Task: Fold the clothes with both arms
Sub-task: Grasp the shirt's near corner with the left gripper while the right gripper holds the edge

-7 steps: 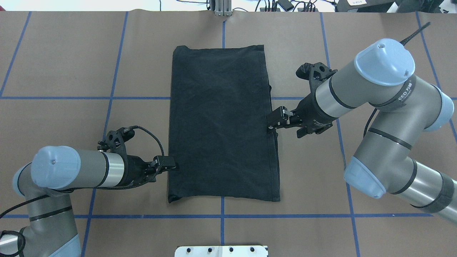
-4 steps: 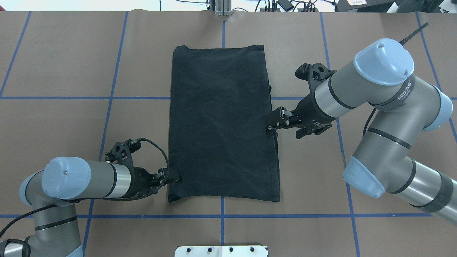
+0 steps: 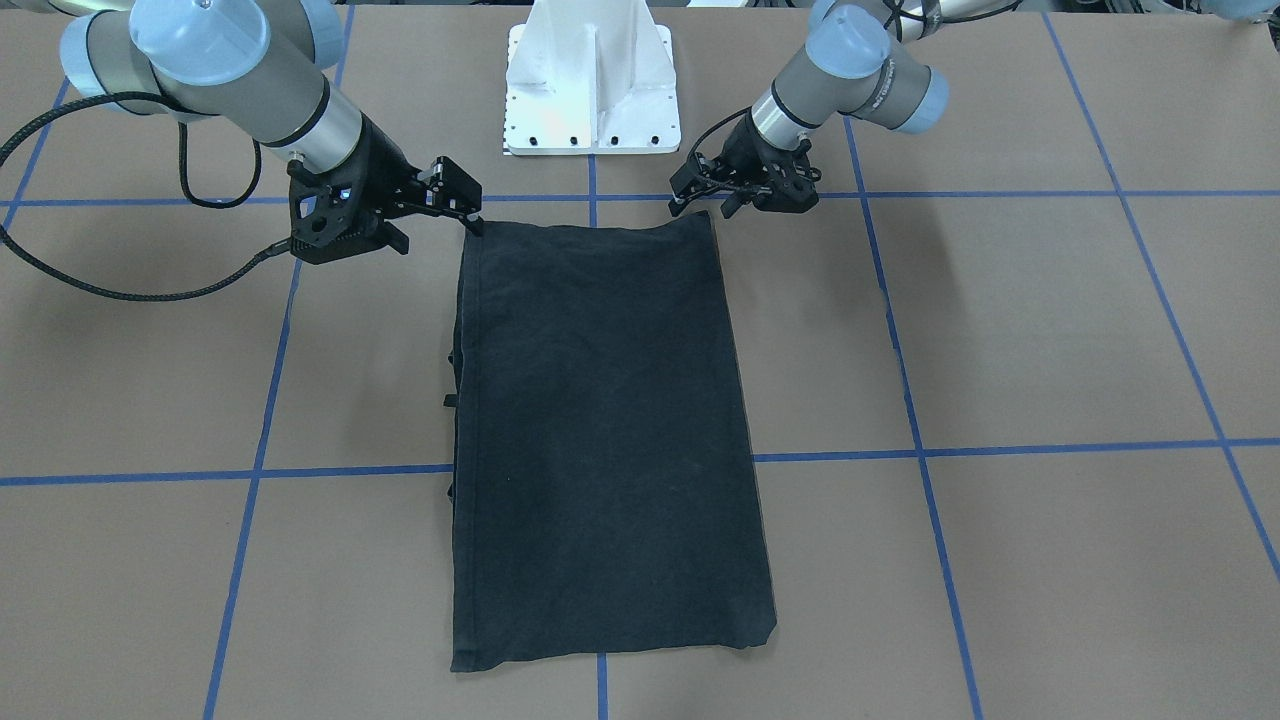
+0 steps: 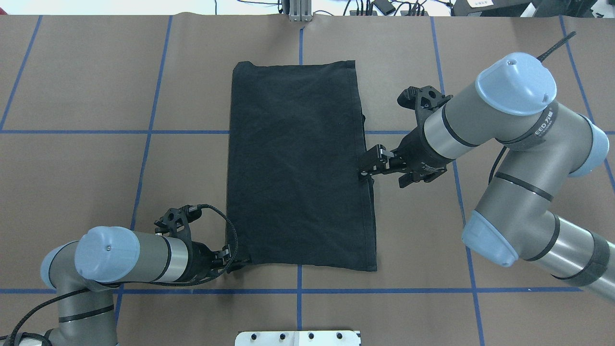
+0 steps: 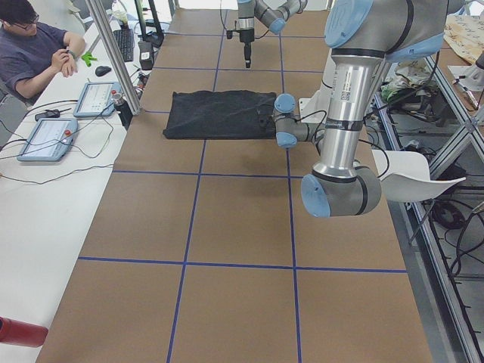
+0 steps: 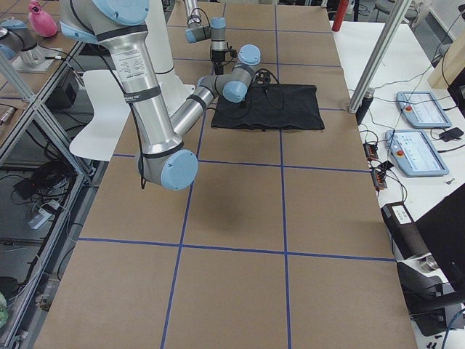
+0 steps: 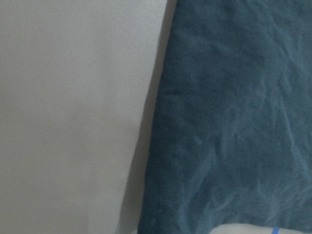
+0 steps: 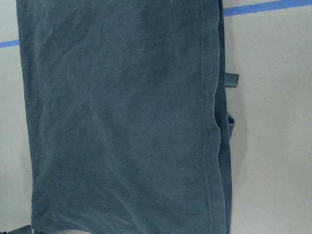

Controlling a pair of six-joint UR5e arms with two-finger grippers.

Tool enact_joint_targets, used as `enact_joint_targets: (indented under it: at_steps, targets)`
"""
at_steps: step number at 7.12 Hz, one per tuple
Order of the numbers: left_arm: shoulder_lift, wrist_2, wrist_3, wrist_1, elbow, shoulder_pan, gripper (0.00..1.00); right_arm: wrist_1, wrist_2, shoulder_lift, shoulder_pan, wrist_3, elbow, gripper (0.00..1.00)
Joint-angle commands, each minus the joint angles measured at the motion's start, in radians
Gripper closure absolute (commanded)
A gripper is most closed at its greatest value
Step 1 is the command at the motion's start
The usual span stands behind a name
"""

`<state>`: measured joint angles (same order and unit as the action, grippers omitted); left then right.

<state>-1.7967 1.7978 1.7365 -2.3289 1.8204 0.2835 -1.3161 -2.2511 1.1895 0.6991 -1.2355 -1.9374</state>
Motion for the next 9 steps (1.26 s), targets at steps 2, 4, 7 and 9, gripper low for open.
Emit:
enact_joint_targets:
  at_steps: [2, 4, 7, 9]
  targets:
    - [-0.013, 0.000, 0.000, 0.017, -0.006, -0.001, 0.16, 0.000, -0.004, 0.004, 0.000, 0.001, 0.001, 0.00]
    - [-0.015, 0.000, -0.002, 0.017, -0.012, 0.000, 0.19, 0.000, -0.016, 0.005, 0.002, 0.002, 0.005, 0.00]
    - [-0.021, 0.000, 0.000, 0.017, -0.016, 0.000, 0.26, 0.000, -0.016, 0.005, 0.002, 0.004, 0.008, 0.00]
    - [-0.027, 0.000, 0.000, 0.017, -0.016, 0.000, 0.38, 0.000, -0.016, 0.005, 0.002, 0.008, 0.012, 0.00]
